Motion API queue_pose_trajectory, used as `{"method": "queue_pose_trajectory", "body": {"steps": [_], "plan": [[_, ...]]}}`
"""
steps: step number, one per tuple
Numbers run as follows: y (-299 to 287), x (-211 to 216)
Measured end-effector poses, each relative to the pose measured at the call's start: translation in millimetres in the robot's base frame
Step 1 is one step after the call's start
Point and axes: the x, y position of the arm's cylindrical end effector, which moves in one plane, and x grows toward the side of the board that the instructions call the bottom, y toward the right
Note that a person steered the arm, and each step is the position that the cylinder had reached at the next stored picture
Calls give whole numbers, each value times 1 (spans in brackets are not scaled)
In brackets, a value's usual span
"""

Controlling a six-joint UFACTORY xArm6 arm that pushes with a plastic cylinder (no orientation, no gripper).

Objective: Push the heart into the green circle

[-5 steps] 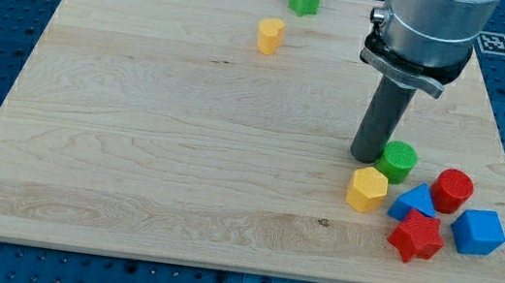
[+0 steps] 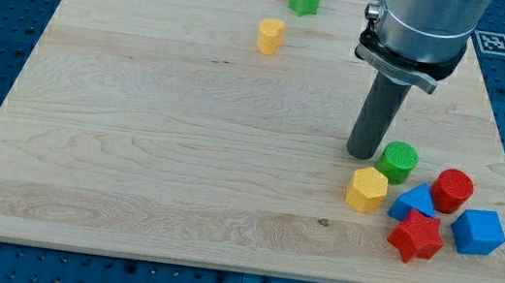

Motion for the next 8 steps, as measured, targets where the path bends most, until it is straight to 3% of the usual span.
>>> {"method": "queue_pose_trajectory", "body": {"steps": [1, 3, 4, 5, 6, 8], "plan": [[-30, -14], [-160, -94], [-193, -148], [-172, -192], [-147, -204], [-126, -195]]}}
